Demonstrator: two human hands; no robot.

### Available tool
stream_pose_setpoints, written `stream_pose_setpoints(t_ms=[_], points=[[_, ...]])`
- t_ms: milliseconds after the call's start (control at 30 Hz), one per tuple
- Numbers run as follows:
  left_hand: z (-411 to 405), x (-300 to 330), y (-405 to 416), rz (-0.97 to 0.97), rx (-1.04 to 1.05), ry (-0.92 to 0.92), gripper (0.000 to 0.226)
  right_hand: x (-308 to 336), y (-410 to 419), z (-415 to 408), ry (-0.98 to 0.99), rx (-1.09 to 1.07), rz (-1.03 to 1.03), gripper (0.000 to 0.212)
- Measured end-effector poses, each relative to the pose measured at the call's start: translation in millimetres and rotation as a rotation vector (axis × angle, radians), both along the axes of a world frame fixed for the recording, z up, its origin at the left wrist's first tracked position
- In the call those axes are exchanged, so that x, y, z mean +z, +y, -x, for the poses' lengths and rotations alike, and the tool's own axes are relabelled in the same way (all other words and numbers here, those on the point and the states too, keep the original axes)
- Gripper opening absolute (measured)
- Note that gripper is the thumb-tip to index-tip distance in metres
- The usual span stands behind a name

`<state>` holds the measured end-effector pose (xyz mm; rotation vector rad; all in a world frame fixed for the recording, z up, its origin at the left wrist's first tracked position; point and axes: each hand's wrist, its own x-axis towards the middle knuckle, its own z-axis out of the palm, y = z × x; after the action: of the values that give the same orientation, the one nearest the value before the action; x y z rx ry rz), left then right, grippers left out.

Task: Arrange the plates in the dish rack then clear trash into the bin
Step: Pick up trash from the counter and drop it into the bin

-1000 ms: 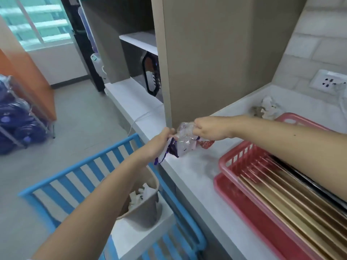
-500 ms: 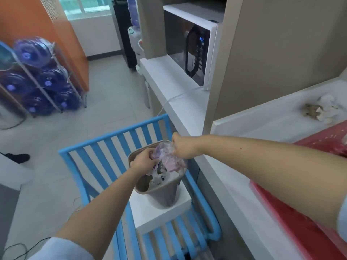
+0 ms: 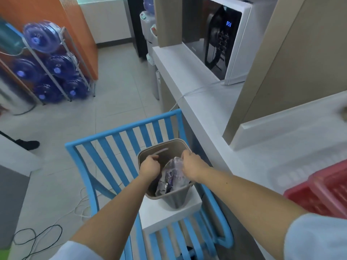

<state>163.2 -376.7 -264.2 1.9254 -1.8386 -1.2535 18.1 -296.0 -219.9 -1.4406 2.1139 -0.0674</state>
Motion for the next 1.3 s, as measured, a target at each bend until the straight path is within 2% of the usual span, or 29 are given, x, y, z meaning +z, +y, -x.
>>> stream_pose_setpoints(t_ms=[100, 167, 233, 400, 533, 700, 867, 967, 1133, 1300], points=[[-2.1, 3.2, -5.6, 0.041, 0.012, 0.014, 0.036, -9.0, -3.3, -5.3, 0.061, 0.1, -0.008, 0.042], [-2.2, 5.6, -6.2, 0.042, -0.003, 0.025, 0.034, -12.7, -6.6, -10.0, 0.002, 0.103, -0.086, 0.057], [-1.9, 10.2, -6.1, 0.057, -0.004, 0.045, 0.034, -10.5, -10.1, -12.3, -0.051, 0.095, -0.143, 0.063], [8.2, 31.9, -1.2, 0.116, -0.098, -0.012, 0.034, 27.2, -17.8, 6.7, -0.05, 0.231, -0.243, 0.039], [32.1, 69.5, 0.8, 0.179, -0.293, -0.102, 0.033, 80.8, -25.2, 33.7, -0.053, 0.282, -0.34, 0.047], [67.7, 118.2, 14.3, 0.271, -0.49, -0.018, 0.028, 163.4, -7.7, 59.2, -0.023, 0.38, -0.439, 0.049], [87.9, 153.9, 39.7, 0.337, -0.719, -0.039, 0.026, 238.8, 40.0, 96.9, -0.009, 0.339, -0.337, 0.044], [102.1, 172.0, 60.5, 0.347, -0.825, 0.019, 0.029, 271.8, 75.5, 123.3, 0.016, 0.271, -0.241, 0.04], [153.1, 205.9, 101.2, 0.366, -0.987, 0.096, 0.029, 283.9, 128.0, 180.5, 0.014, 0.073, -0.12, 0.033], [221.3, 224.8, 122.3, 0.4, -0.999, 0.229, 0.023, 278.3, 168.1, 246.2, 0.101, -0.115, -0.029, 0.021]])
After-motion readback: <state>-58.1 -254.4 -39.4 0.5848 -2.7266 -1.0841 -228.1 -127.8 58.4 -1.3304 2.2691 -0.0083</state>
